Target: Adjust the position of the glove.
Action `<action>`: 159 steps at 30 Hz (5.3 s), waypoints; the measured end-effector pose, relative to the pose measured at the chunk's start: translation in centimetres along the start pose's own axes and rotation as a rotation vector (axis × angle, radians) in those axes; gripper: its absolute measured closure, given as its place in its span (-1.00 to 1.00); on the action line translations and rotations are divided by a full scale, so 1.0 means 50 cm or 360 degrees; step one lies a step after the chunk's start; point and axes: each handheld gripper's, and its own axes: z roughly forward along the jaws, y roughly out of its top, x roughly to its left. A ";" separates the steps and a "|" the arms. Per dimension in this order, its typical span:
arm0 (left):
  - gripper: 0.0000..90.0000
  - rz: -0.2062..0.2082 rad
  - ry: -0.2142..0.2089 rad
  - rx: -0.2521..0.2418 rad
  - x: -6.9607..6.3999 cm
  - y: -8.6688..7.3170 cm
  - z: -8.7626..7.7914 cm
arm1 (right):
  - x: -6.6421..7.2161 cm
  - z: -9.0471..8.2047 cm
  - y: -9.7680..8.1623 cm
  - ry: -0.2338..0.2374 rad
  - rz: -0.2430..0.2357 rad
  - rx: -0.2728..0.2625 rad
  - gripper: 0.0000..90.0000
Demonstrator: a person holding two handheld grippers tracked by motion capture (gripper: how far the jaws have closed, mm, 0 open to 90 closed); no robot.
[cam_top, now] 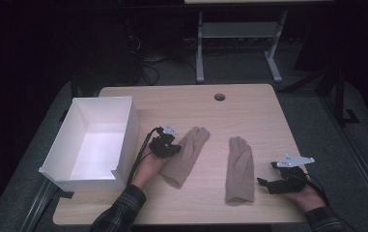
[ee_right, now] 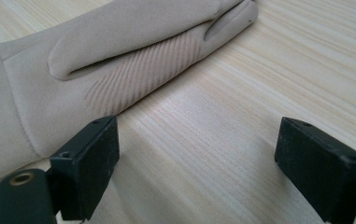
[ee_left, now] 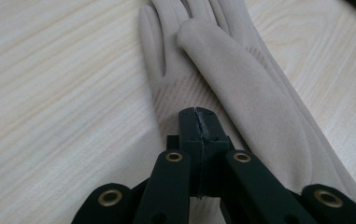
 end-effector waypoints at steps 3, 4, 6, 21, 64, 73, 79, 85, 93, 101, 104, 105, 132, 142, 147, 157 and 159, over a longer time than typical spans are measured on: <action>1.00 0.0024 -0.0005 0.0011 -0.007 -0.003 -0.003 | 0.000 0.000 0.000 0.0000 -0.0001 0.0000 -0.71; 1.00 0.0025 -0.0010 0.0009 -0.010 -0.005 -0.004 | 0.000 0.000 0.000 -0.0001 -0.0001 0.0000 -0.71; 1.00 0.0042 -0.0023 0.0011 -0.019 -0.010 -0.007 | 0.000 0.000 0.000 -0.0001 -0.0002 0.0000 -0.71; 1.00 0.0137 -0.0126 0.0046 -0.092 -0.042 -0.032 | 0.000 0.000 0.000 0.0000 0.0000 0.0000 -0.71; -0.12 -0.0034 -0.0061 -0.0064 -0.052 -0.062 -0.049 | 0.024 0.049 0.086 0.0166 -0.0104 0.0043 1.00; -0.05 -0.0012 -0.0069 -0.0051 -0.057 -0.056 -0.036 | 0.047 0.064 0.100 0.0205 -0.0160 0.0048 1.00; 0.00 -0.0020 -0.0076 -0.0048 -0.055 -0.056 -0.034 | 0.064 0.079 0.114 0.0235 -0.0185 0.0048 1.00; 0.06 -0.0036 -0.0086 -0.0048 -0.053 -0.055 -0.030 | 0.076 0.092 0.125 0.0254 -0.0220 0.0043 1.00; 0.14 -0.0052 -0.0102 -0.0046 -0.054 -0.053 -0.028 | 0.095 0.105 0.136 0.0289 -0.0245 0.0040 1.00; 0.54 -0.0062 -0.0143 -0.0023 -0.062 -0.046 -0.022 | 0.097 0.106 0.136 0.0298 -0.0244 0.0040 1.00; 0.81 -0.0069 -0.0148 -0.0021 -0.065 -0.042 -0.021 | 0.101 0.107 0.137 0.0308 -0.0250 0.0041 1.00; 0.85 -0.0063 -0.0149 -0.0017 -0.065 -0.041 -0.021 | 0.102 0.107 0.138 0.0309 -0.0258 0.0038 1.00; 0.90 -0.0120 -0.0263 -0.0192 -0.047 0.028 -0.056 | 0.143 0.142 0.172 0.0396 -0.0313 0.0026 1.00; 0.90 -0.0107 -0.0322 -0.0229 -0.067 0.047 -0.059 | 0.157 0.155 0.181 0.0413 -0.0314 0.0030 1.00; 0.90 -0.0095 -0.0343 -0.0226 -0.078 0.051 -0.054 | 0.161 0.157 0.183 0.0420 -0.0325 0.0033 1.00; 0.90 -0.0094 -0.0355 -0.0229 -0.083 0.053 -0.055 | 0.138 0.143 0.173 0.0402 -0.0308 0.0058 1.00; 0.90 -0.0077 -0.0358 -0.0229 -0.089 0.055 -0.053 | 0.141 0.147 0.173 0.0405 -0.0292 0.0072 1.00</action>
